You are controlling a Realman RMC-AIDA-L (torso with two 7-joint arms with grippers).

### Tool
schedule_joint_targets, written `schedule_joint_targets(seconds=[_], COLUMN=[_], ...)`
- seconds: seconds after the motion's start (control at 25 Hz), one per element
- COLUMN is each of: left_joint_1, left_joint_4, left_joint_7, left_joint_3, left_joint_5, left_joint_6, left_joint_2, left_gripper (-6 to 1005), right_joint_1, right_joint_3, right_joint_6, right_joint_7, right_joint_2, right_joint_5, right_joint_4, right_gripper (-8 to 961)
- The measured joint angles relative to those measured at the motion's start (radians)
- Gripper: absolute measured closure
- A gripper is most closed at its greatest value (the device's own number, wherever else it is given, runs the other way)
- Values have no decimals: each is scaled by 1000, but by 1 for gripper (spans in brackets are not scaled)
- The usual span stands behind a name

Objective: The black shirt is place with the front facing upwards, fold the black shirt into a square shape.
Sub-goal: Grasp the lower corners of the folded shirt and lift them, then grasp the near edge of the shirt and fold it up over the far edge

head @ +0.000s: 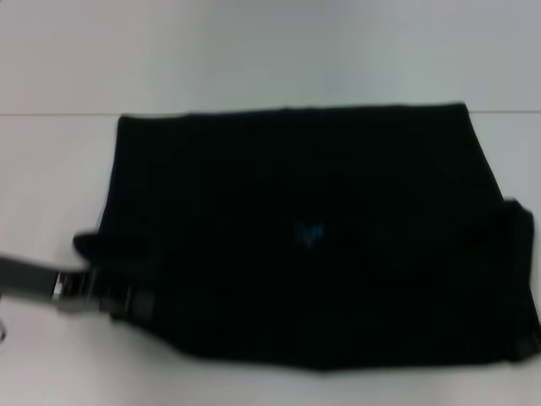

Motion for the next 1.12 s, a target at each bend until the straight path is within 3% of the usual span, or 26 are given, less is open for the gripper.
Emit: schedule_joint_targets(seconds=[0.24, 0.4, 0.6, 0.72, 0.92, 1.12], left_joint_1=[22, 17, -16, -37, -55, -59], left_joint_4=[-5, 2, 3, -4, -26, -55], left_joint_7=[4, 13, 6, -8, -10, 46], left_joint_3=[5, -11, -179, -301, -430, -442], left_joint_5=[119, 134, 126, 126, 71, -14], left_joint_6=[179, 181, 90, -10, -206, -332], left_joint_2=[-12, -17, -4, 0, -21, -53], left_gripper=[973, 973, 973, 973, 972, 968], right_joint_1=[-66, -66, -20, 13, 31, 54], right_joint_3=[-7, 20, 195, 302, 337, 322], right_joint_6=[-196, -200, -112, -21, 194, 356], right_joint_7=[-165, -182, -129, -60, 4, -21], right_joint_2=[17, 15, -19, -28, -14, 0], right_joint_5=[-21, -18, -12, 15, 176, 276], right_joint_4=[-1, 2, 39, 59, 107, 183], right_gripper=[937, 933, 927, 924, 918, 913])
